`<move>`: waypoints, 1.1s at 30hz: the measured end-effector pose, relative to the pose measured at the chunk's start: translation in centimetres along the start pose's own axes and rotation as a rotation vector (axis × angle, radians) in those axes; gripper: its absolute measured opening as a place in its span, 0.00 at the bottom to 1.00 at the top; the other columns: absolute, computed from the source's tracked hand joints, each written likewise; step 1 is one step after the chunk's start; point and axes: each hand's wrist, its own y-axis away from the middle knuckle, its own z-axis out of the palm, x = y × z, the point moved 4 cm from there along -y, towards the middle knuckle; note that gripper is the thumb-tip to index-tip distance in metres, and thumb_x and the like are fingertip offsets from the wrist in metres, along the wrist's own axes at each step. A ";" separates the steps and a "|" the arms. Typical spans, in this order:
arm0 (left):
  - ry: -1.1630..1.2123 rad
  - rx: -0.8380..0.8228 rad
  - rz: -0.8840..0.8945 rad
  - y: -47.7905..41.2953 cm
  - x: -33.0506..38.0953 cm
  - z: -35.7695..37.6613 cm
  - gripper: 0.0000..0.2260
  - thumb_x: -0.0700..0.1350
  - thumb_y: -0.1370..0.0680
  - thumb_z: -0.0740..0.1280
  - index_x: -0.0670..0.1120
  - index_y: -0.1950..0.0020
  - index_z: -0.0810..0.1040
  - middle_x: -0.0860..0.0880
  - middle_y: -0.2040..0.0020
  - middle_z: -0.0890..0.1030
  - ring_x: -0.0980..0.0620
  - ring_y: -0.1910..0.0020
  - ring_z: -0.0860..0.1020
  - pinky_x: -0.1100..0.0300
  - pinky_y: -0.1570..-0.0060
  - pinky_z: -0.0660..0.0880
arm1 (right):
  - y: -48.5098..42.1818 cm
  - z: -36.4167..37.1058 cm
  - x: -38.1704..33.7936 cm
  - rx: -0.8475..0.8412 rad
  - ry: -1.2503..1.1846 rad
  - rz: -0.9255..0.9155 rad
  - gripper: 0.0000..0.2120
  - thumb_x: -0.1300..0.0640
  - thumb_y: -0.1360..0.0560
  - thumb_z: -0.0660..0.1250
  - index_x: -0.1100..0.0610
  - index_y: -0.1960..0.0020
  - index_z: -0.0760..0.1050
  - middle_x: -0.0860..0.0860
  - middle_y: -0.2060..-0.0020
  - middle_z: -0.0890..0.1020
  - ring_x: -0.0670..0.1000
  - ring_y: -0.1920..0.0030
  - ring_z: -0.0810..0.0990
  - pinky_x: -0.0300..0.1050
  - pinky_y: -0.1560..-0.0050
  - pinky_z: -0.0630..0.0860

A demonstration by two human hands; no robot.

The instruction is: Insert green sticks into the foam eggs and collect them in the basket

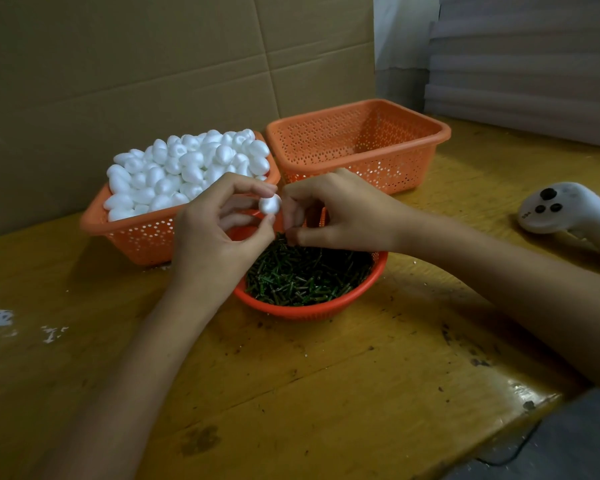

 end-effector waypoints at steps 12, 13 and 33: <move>0.023 -0.013 -0.006 0.0 0.5 0.0 0.15 0.29 0.24 0.75 0.45 0.45 0.79 0.47 0.44 0.86 0.51 0.41 0.85 0.53 0.45 0.84 | 0.0 0.1 0.1 0.011 0.013 0.001 0.06 0.61 0.29 0.76 0.55 0.53 0.82 0.43 0.60 0.84 0.39 0.59 0.80 0.30 0.54 0.71; 0.018 -0.012 -0.004 0.0 0.6 0.0 0.15 0.29 0.25 0.75 0.45 0.46 0.79 0.47 0.44 0.86 0.51 0.41 0.85 0.53 0.45 0.84 | 0.0 0.1 0.1 0.012 0.014 0.000 0.06 0.61 0.29 0.76 0.54 0.53 0.82 0.43 0.60 0.84 0.39 0.58 0.80 0.30 0.54 0.71; -0.059 -0.014 0.061 0.0 0.4 0.0 0.12 0.30 0.25 0.74 0.41 0.44 0.83 0.47 0.47 0.85 0.50 0.44 0.85 0.55 0.48 0.84 | -0.1 0.0 0.1 0.013 0.014 -0.001 0.05 0.61 0.29 0.76 0.56 0.54 0.82 0.43 0.60 0.84 0.37 0.59 0.79 0.33 0.55 0.72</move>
